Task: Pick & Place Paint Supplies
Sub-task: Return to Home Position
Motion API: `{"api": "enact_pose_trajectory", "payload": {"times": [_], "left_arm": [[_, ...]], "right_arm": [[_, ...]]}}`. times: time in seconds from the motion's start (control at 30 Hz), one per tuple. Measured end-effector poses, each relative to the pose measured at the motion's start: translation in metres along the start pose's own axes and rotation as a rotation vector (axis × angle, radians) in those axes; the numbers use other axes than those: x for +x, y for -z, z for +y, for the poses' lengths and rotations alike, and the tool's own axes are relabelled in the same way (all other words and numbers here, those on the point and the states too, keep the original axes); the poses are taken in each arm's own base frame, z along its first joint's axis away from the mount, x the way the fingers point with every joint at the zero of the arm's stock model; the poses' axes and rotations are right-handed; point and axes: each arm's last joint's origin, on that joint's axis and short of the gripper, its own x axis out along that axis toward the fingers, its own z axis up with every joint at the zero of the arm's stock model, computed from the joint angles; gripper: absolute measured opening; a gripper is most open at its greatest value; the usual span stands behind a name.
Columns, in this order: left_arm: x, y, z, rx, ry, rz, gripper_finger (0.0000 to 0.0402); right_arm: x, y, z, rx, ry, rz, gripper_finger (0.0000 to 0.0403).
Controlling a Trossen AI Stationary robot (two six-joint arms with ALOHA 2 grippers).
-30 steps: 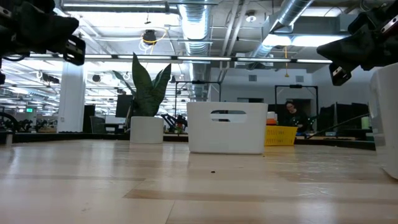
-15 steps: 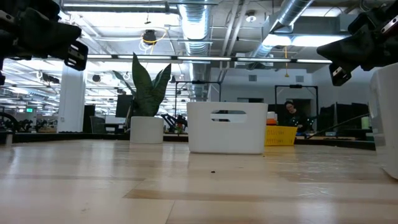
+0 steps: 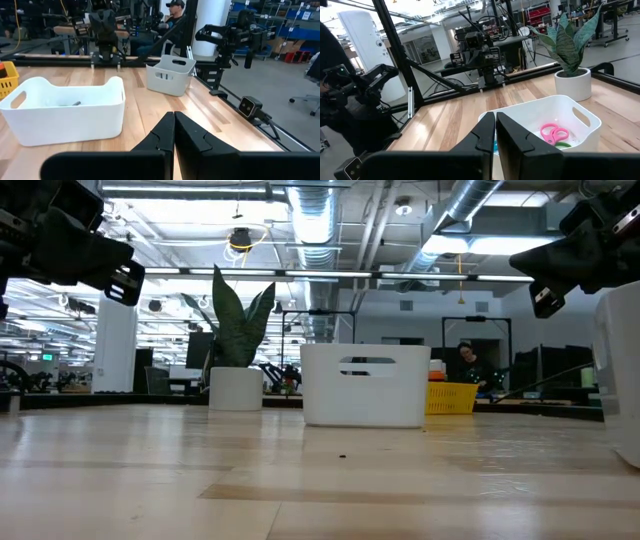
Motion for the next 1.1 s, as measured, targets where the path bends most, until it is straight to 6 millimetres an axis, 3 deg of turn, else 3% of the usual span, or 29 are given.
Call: {"api": "enact_pose_trajectory", "payload": {"times": [1.1], "left_arm": [[0.003, 0.0041, 0.0009, -0.009, -0.004, 0.048, 0.0002]], "right_arm": [[0.0, 0.0, 0.0, 0.0, 0.0, 0.0, 0.0013]]}}
